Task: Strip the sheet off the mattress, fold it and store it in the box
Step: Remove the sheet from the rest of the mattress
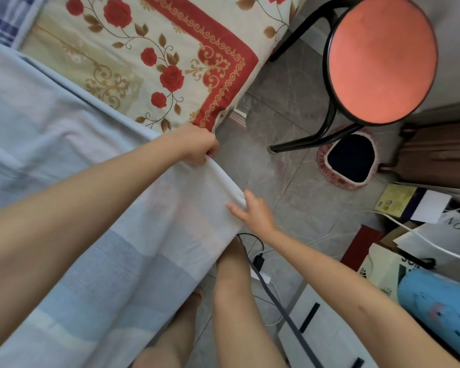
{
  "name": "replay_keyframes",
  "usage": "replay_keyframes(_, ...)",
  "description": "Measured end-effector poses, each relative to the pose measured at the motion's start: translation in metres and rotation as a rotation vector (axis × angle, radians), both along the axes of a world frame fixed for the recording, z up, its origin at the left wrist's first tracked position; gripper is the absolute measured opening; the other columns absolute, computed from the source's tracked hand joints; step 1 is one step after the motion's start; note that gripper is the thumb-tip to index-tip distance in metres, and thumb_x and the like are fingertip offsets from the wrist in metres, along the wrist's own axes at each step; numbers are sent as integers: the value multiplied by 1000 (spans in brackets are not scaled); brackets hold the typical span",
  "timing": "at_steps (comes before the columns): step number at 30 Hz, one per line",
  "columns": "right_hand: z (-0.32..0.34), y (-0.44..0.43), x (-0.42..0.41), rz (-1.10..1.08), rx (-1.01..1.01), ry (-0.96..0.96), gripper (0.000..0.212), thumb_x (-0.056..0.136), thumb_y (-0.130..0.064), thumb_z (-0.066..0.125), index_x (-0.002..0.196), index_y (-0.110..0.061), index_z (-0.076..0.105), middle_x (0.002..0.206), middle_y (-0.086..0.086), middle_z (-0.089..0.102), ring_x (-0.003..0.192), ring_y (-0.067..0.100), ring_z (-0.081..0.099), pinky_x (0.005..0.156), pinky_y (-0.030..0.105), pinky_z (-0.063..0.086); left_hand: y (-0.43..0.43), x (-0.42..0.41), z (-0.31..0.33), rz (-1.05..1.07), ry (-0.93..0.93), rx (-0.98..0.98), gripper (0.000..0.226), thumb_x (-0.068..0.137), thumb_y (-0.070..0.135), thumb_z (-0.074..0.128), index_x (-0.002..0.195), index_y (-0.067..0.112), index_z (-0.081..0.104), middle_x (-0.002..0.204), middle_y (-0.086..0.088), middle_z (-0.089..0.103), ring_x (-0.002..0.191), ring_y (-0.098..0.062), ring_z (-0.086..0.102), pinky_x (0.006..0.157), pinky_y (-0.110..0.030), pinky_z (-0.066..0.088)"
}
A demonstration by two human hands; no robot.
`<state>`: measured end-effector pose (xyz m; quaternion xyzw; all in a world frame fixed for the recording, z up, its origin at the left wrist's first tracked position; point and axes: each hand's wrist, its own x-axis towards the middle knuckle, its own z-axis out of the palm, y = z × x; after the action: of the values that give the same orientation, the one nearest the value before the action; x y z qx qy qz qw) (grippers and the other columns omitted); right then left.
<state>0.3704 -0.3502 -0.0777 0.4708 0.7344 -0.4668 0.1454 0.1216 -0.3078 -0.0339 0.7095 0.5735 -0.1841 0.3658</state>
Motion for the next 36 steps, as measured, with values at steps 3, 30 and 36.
replay_keyframes(3, -11, 1, 0, -7, -8, -14, 40, 90, -41, 62, 71, -17, 36, 60, -8, 39, 54, 11, 40, 49, 28, 26, 3, -7, -4, 15, -12, 38, 15, 81, 19, 60, 80, 27, 47, 71, 12, 41, 76, -17, 46, 73, -30, 39)
replay_keyframes(30, 3, -36, -197, 1689, 698, 512, 54, 94, -31, 36, 147, -28, 33, 155, 0, 30, 143, 24, 26, 117, 40, 6, -285, -48, -20, 1344, 358, 257, 71, 87, 48, 49, 145, 13, 27, 153, -21, 12, 143, -34, 8, 105, -64, 13)
replay_keyframes(36, 0, 42, -318, 1238, 685, -48, 72, 91, -70, 22, 151, -39, -4, 159, -9, -8, 147, 25, -6, 117, 48, -8, -309, -94, -25, 1491, 265, -29, 95, 78, 64, 57, 148, 41, -3, 157, 3, -20, 143, -26, -19, 107, -68, 4)
